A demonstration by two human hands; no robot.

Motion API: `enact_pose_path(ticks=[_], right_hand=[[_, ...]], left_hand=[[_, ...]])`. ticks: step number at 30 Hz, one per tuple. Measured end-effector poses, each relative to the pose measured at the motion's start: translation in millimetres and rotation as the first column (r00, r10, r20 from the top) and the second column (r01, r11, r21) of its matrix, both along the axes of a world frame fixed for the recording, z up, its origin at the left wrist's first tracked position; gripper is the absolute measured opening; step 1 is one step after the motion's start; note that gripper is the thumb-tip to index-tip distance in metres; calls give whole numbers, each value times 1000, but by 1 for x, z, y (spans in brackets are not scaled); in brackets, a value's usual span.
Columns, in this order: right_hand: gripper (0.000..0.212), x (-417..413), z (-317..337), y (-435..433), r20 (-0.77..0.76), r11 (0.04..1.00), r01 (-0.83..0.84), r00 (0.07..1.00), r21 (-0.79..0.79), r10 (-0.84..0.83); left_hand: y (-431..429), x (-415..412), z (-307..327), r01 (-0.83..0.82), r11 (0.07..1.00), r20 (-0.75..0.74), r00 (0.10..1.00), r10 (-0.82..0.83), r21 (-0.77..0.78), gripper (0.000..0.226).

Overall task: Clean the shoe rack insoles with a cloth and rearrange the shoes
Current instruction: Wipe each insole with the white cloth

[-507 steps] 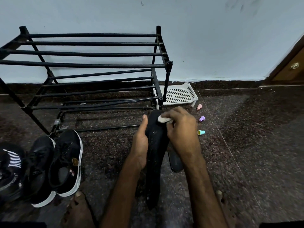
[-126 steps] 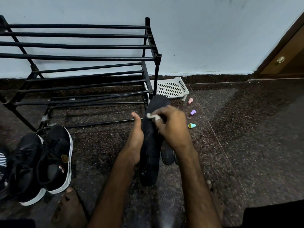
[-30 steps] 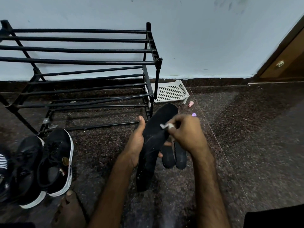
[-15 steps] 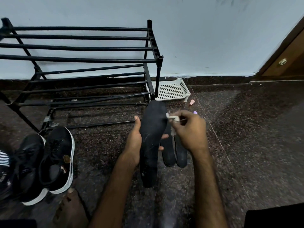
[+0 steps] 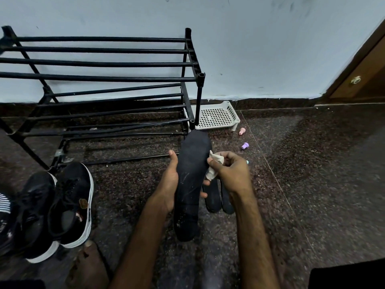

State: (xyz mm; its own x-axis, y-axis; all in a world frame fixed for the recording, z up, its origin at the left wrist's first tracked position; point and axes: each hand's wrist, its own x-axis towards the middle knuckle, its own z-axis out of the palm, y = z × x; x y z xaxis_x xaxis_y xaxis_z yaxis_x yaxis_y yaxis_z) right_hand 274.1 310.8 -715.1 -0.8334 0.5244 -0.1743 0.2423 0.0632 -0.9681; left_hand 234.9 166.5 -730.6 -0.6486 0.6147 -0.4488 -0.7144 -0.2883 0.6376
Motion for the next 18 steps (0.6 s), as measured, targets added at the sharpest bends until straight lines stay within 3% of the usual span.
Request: enact_pose_path(ticks=[7,11,14,18], right_hand=[[14,-10,7,3,-33,987,160,987,33,-159],[13,-10,7,5,-56,945,169,986,279,-160],[14,-7,11,6,-46,837,47,999,545,-26],[10,-8,16,-3,141,647,-290,952,705,274]], left_hand=[[-1,5,2,93,992,2,996,-93,89,94],[2,7,0,70,990,10,997,-72,120,90],[5,6,0,-14,999,-23,1000,15,48,84],[6,4,0,-127,981,-109,988,112,-144,72]])
